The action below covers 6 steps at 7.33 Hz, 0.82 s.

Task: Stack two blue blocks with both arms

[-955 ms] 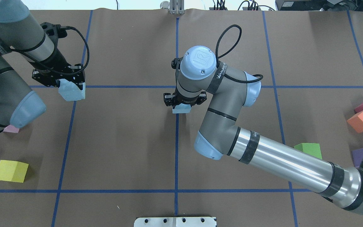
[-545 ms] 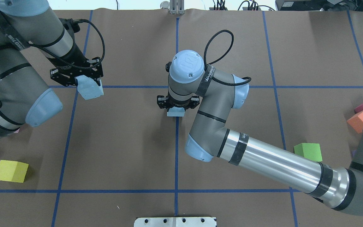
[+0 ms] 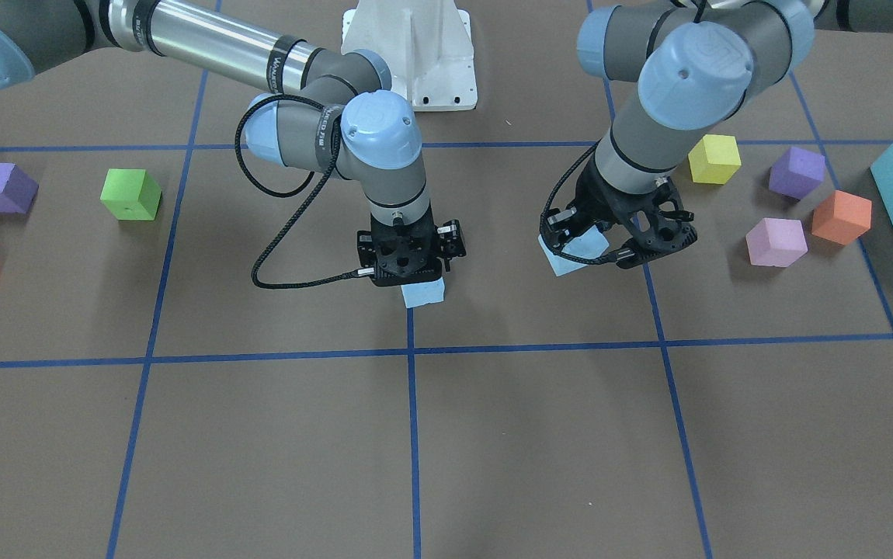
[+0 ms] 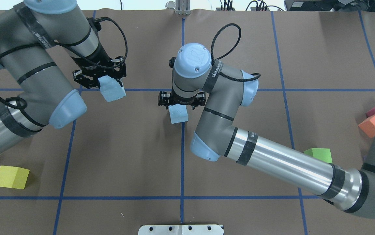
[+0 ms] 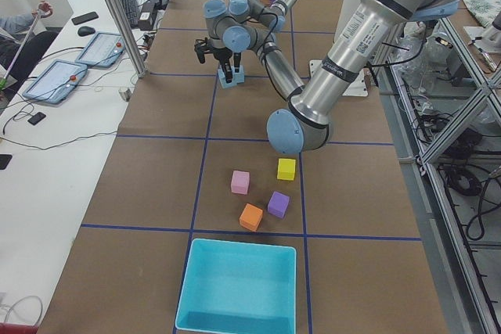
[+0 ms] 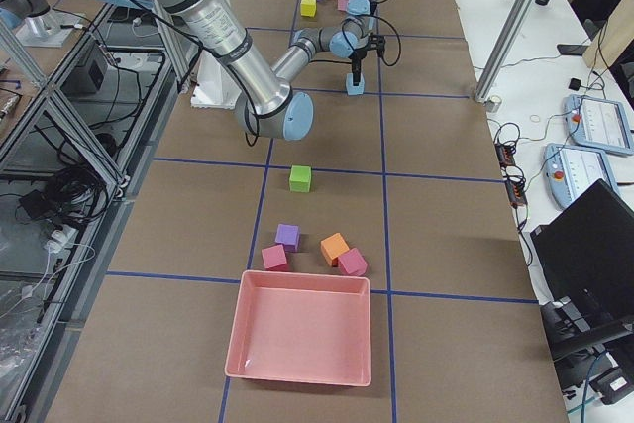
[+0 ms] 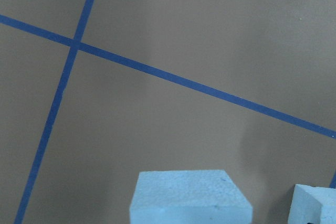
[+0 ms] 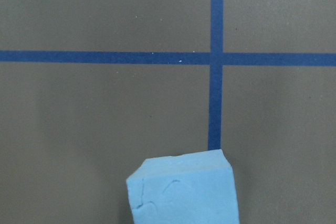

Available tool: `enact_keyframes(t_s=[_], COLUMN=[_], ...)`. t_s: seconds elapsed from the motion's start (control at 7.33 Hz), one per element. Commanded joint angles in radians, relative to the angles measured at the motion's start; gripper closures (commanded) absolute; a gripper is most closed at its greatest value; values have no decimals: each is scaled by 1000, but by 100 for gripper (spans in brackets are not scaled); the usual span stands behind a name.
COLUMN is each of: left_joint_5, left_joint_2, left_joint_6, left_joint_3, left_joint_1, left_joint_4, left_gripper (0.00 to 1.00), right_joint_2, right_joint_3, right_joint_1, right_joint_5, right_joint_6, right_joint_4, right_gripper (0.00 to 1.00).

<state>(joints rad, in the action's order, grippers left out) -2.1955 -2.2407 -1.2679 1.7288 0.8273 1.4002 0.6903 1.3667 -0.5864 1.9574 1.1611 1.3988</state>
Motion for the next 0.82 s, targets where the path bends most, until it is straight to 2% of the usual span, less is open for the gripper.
enact_keyframes(t_s=[0.0, 0.14, 0.27, 0.68], left_joint_5=[25, 25, 25, 29], left_joint_2=[-118, -184, -210, -220], left_joint_6=[7, 4, 2, -19], left_joint_3=[-148, -237, -265, -320], left_joint_1=[-56, -75, -94, -140], left_joint_4=[114, 131, 131, 210], left_gripper=[59, 58, 58, 57], right_joint_2=[72, 121, 158, 198], right_joint_3=[81, 93, 94, 117], right_joint_1=[-123, -171, -196, -219], right_joint_5=[87, 90, 87, 106], right_joint_6=[-100, -192, -303, -347], right_joint_4=[0, -1, -7, -15], right_gripper=[0, 0, 0, 0])
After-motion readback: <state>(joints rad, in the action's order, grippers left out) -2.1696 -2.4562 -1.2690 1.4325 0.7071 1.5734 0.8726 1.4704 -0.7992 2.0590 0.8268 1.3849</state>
